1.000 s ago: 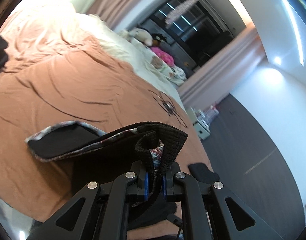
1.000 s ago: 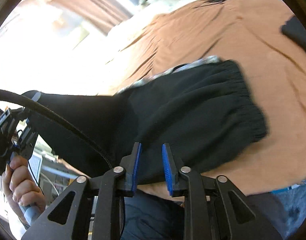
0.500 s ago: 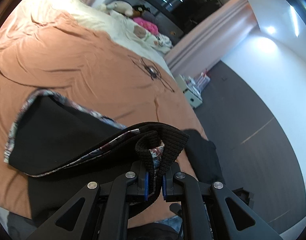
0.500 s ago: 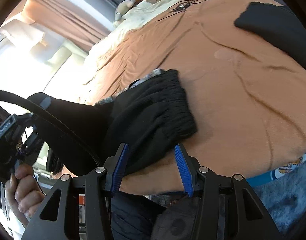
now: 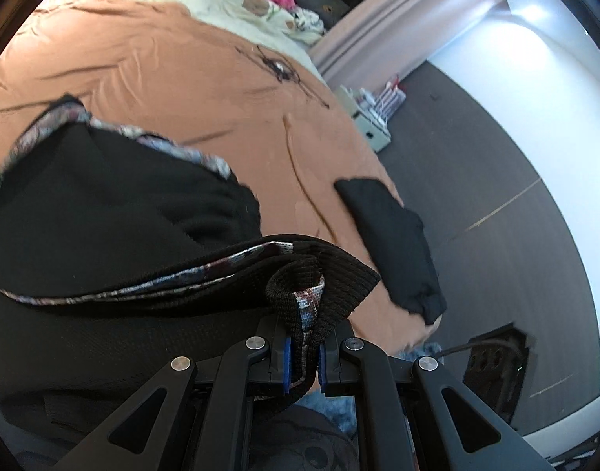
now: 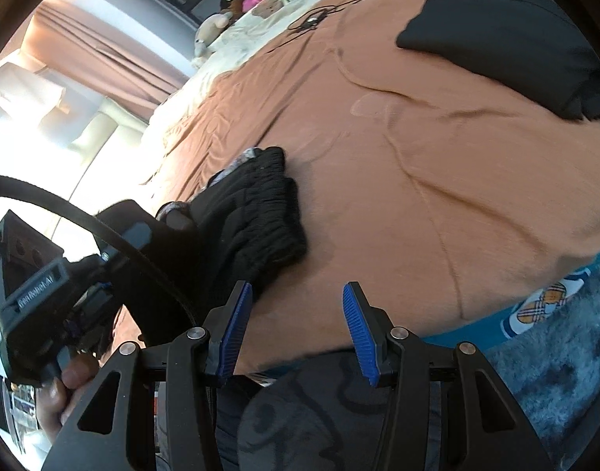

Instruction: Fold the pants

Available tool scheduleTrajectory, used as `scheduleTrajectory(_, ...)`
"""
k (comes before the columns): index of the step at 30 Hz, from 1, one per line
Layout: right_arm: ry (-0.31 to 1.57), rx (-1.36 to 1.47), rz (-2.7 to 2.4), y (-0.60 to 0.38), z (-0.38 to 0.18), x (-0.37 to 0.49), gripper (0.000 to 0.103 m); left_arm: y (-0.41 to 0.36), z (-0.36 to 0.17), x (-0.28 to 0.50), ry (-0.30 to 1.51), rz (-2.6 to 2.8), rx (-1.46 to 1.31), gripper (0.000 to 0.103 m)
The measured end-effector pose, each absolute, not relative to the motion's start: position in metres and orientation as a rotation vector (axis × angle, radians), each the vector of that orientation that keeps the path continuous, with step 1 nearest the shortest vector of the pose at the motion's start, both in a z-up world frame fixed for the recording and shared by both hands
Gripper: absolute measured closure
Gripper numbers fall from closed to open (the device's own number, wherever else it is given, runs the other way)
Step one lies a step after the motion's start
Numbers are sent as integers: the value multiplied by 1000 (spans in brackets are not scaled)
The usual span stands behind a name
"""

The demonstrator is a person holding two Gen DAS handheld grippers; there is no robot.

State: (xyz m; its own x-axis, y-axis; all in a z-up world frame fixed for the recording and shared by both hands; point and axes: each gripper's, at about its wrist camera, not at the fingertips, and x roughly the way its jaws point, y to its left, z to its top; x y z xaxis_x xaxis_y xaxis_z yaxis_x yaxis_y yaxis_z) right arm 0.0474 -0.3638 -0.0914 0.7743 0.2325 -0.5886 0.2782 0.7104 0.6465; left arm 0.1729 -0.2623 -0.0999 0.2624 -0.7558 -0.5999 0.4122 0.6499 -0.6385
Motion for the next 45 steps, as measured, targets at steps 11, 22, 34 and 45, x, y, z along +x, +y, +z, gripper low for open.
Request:
scheduleTrajectory(11, 699, 785, -42, -367, -81, 36, 56, -257, -103, 163, 1078, -843, -363, 41)
scheduleTrajectory(22, 697, 627, 48, -329, -52, 68, 56, -179, -79, 179, 976, -701, -346, 31)
scheduleTrajectory(34, 752, 445, 125, -265, -36, 120, 56, -91, -92, 186, 957, -575, -332, 30)
scheduleTrajectory(45, 852, 234, 171, -192, -41, 176, 56, -26, -120, 187, 982, -488, -383, 27)
